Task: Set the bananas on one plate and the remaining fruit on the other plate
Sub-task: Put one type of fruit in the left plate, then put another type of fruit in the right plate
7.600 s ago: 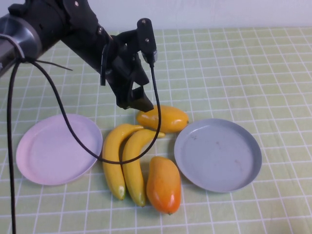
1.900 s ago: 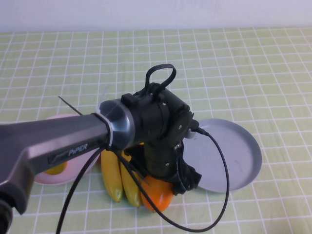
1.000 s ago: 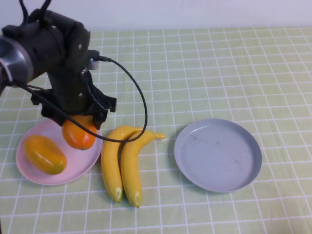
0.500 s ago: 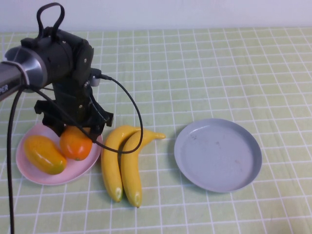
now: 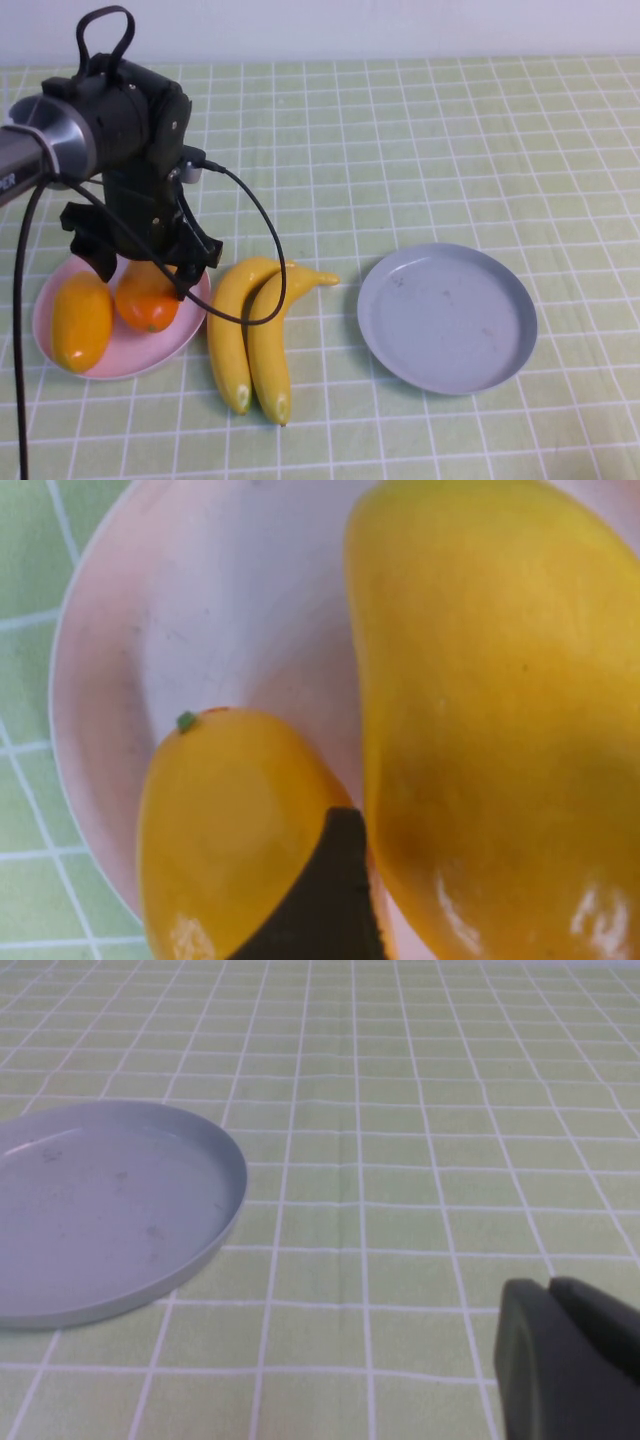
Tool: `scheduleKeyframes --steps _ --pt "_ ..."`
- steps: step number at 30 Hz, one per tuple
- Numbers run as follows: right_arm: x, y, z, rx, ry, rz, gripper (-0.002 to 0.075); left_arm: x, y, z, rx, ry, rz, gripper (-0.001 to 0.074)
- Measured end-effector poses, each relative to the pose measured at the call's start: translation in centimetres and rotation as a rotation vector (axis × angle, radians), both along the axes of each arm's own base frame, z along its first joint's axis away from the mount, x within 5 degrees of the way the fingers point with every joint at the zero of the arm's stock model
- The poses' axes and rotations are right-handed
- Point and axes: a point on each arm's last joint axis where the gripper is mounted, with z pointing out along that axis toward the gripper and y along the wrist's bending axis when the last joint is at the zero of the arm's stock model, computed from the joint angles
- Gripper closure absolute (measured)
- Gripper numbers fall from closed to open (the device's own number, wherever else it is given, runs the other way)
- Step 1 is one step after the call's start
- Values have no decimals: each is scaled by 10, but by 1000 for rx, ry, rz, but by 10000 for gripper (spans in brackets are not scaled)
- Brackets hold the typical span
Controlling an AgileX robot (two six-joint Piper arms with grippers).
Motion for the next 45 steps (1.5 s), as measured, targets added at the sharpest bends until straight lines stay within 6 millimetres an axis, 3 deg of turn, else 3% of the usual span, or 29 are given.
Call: scheduleKeyframes --steps 2,4,9,11,13,18,22,26,31,41,45 --pt "0 0 0 0 0 0 743 -1 -1 1 -8 5 -8 95" --pt "0 0 0 0 0 0 743 -3 -1 7 -27 0 -16 160" --pt "0 0 0 0 0 2 743 -13 -1 35 -94 -52 -24 549" --pt "0 0 0 0 0 2 743 -18 -1 51 -133 -100 -33 650" --pt "0 0 0 0 0 2 743 -25 0 71 -172 -161 -45 699" --pt "0 0 0 0 0 2 743 -55 11 115 -248 -325 -72 730" --pt "0 0 0 0 0 2 743 -88 23 130 -305 -456 -96 734" --pt "0 0 0 0 0 2 743 -128 38 127 -345 -558 -115 735" --pt "0 0 0 0 0 2 743 -172 56 109 -374 -663 -141 735" --pt "0 0 0 0 0 2 743 -238 81 79 -467 -913 -183 735" --pt "0 0 0 0 0 2 743 -257 86 60 -559 -945 -110 735"
